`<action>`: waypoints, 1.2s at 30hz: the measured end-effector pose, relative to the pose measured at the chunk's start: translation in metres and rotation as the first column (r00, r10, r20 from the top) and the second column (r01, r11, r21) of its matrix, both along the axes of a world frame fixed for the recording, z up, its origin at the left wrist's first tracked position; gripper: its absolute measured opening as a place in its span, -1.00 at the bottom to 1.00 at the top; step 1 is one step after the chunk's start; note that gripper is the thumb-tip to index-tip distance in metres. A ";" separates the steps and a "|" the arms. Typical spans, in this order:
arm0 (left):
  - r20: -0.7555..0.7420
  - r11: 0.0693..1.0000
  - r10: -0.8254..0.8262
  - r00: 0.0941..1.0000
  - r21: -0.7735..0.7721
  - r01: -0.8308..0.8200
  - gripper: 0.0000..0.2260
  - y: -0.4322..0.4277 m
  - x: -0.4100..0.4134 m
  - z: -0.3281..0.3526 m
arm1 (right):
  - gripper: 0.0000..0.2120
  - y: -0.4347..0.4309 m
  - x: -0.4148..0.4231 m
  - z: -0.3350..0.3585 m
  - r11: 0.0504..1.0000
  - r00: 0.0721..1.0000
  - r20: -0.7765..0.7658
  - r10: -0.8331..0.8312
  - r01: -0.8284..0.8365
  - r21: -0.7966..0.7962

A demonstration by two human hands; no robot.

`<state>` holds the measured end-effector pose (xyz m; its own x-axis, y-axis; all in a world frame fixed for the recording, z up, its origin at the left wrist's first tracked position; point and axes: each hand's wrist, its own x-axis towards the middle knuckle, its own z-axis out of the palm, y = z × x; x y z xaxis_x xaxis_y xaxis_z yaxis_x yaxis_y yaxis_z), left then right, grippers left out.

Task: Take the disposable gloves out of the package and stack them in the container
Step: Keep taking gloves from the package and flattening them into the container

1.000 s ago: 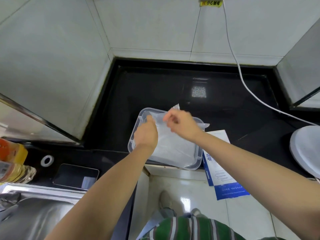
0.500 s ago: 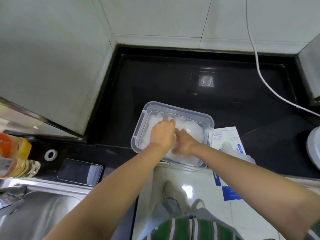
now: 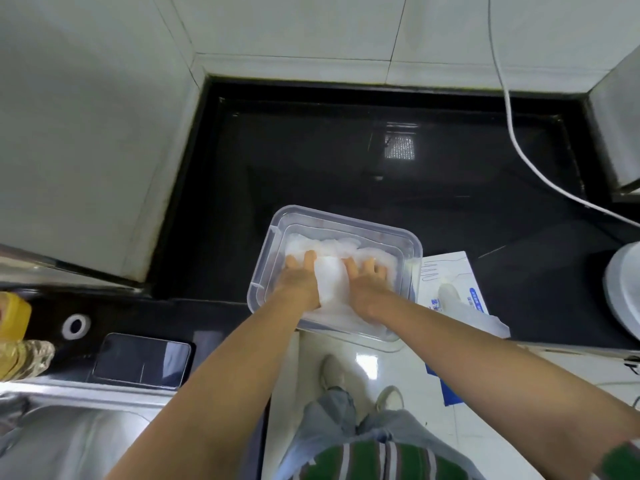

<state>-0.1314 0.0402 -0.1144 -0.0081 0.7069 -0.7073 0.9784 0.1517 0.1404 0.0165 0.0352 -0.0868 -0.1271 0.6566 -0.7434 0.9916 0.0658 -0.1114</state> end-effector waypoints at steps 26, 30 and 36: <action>0.355 0.855 -0.032 0.935 0.494 -0.158 -0.82 -0.062 0.179 0.117 | -0.56 -0.042 0.165 0.070 0.903 0.867 -0.284 -0.409 0.430 0.016; 0.347 0.947 -0.042 0.937 0.312 -0.073 -0.63 -0.082 0.201 0.099 | -0.77 -0.055 0.176 0.056 0.854 0.851 -0.327 -0.412 0.485 0.186; 0.335 0.974 -0.039 0.941 0.224 -0.039 -0.30 -0.093 0.202 0.075 | -0.71 -0.064 0.190 0.041 0.753 0.649 -0.563 -0.512 0.655 0.070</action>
<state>0.0710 -0.0526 -0.0390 0.2016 0.8472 -0.4915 0.8680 0.0780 0.4904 0.2061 -0.0288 -0.0461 0.0588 0.8669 -0.4951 0.6431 -0.4122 -0.6454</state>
